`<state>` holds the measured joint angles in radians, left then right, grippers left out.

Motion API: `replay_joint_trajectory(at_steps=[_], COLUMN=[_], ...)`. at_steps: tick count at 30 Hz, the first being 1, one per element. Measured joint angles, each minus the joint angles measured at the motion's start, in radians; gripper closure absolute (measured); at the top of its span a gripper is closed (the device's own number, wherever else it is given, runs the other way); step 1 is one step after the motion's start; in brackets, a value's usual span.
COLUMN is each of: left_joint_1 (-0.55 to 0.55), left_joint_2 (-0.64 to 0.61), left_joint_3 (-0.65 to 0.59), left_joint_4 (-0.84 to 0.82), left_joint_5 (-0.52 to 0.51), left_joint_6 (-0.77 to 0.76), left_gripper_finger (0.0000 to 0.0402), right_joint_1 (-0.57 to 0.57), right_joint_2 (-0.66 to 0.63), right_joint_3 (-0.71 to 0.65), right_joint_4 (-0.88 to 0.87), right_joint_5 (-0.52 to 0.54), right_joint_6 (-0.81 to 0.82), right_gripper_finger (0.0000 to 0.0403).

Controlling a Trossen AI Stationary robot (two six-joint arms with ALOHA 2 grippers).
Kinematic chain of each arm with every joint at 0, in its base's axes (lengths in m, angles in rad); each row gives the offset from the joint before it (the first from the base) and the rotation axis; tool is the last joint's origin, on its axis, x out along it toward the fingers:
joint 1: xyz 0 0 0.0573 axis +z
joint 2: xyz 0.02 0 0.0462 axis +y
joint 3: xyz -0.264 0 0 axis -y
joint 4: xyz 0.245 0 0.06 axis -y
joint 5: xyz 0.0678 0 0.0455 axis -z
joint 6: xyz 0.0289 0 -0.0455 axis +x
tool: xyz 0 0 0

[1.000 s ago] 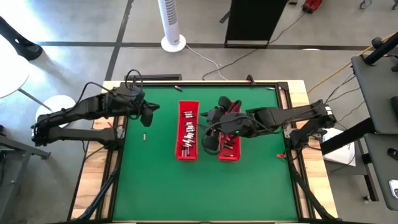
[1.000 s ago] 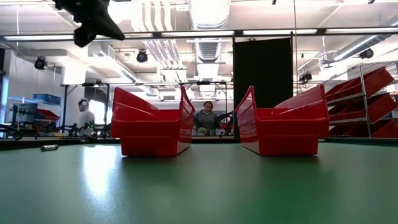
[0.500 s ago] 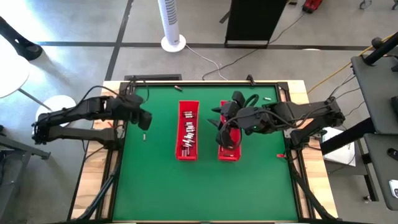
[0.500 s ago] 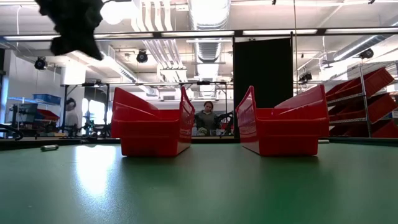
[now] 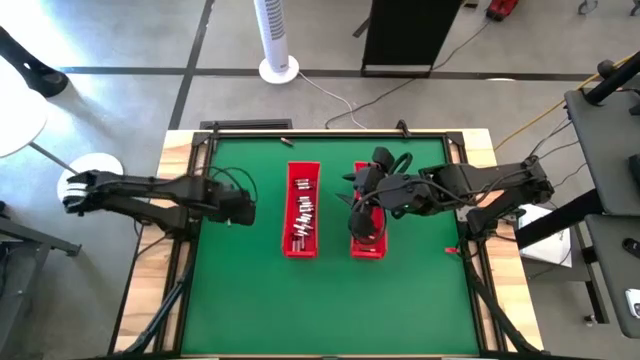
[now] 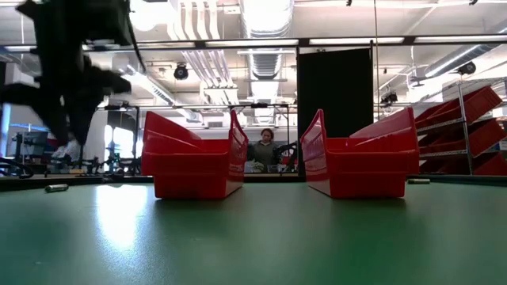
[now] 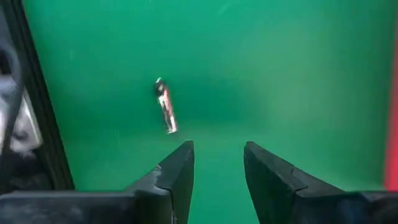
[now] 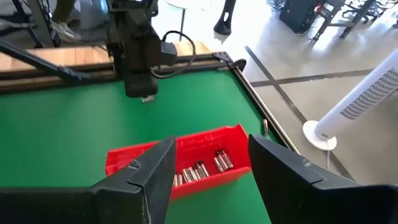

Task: Sort batteries
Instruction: Put the silver battery into the left red bin

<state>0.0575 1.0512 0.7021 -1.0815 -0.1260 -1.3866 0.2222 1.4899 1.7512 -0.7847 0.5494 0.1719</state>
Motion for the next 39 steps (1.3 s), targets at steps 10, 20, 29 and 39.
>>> replay_joint_trajectory(at_steps=[10,20,29,39], left_joint_1=[0.033,0.068,0.044,0.013], left_joint_2=[0.114,0.241,0.344,0.333], left_joint_3=[-0.146,-0.174,-0.125,-0.048], left_joint_4=[0.114,0.175,0.203,0.216], left_joint_5=[0.007,-0.093,-0.065,-0.05], left_joint_6=[-0.236,-0.358,-0.269,-0.08], left_gripper_finger=[0.0271,0.0272,0.0345,0.0393], right_joint_1=[0.014,0.031,0.031,0.031], right_joint_2=[-0.013,-0.161,-0.302,-0.407], right_joint_3=[0.0,0.0,-0.032,-0.357], right_joint_4=[-0.132,-0.433,-0.576,-0.583], right_joint_5=[-0.008,-0.008,-0.006,-0.146], right_joint_6=[-0.039,0.05,0.168,0.356], right_gripper_finger=[0.0208,0.0211,0.0228,0.0241])
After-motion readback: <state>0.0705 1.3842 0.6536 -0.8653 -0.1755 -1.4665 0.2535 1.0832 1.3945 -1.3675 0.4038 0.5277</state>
